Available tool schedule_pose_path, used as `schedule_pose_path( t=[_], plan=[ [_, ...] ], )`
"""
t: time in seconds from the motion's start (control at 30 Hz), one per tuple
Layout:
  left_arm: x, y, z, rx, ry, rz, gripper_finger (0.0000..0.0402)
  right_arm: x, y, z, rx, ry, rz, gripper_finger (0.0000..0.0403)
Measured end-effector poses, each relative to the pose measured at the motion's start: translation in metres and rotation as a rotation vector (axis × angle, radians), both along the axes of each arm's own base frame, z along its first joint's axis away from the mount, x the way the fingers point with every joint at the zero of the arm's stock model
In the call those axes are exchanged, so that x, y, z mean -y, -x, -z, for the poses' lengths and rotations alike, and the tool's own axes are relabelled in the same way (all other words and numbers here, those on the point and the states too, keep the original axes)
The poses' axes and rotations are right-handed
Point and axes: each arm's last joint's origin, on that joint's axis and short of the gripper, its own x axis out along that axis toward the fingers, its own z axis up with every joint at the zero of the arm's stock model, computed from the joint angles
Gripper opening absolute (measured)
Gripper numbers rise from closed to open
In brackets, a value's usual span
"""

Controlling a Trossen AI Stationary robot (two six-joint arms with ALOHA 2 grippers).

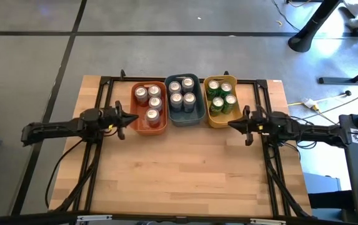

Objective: Sort soda cans
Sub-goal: Return to Home Position

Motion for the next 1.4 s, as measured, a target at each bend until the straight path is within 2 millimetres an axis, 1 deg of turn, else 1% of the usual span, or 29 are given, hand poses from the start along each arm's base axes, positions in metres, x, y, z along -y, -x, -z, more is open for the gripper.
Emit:
schedule_pose_path(
  t=[0.13,0.23,0.33,0.37,0.6,0.8,1.0,1.23,1.4],
  plan=[
    [0.001,0.004,-0.003,0.039,-0.001,0.004,0.0002,-0.001,0.006,0.006,0.048,-0.013,-0.001,0.0026],
    [0.001,0.006,0.0,0.018,-0.001,0.006,0.0001,-0.001,0.009,0.013,0.07,-0.026,0.0,0.0026],
    [0.002,0.008,0.001,0.019,0.013,0.011,0.0001,0.0,0.011,0.02,0.096,-0.032,0.042,0.0026],
    [0.002,0.008,0.0,0.024,0.022,0.016,0.0001,0.001,0.012,0.019,0.111,-0.031,0.054,0.0026],
    [0.003,0.008,0.001,0.017,0.022,0.033,0.0001,0.002,0.012,0.023,0.073,-0.015,0.097,0.0026],
    [0.002,0.007,0.001,0.001,-0.023,0.0,0.0001,0.002,0.011,0.027,0.038,-0.012,0.094,0.0026],
    [0.002,0.007,0.001,-0.025,-0.119,-0.006,0.0007,0.001,0.011,0.028,0.027,-0.005,0.084,0.0026],
    [0.002,0.007,0.001,-0.024,-0.113,-0.006,0.0001,0.001,0.011,0.029,0.016,0.006,0.067,0.0026],
    [0.002,0.007,0.001,-0.023,-0.111,-0.006,0.0007,0.001,0.01,0.031,-0.009,0.037,0.067,0.0026]
  ],
)
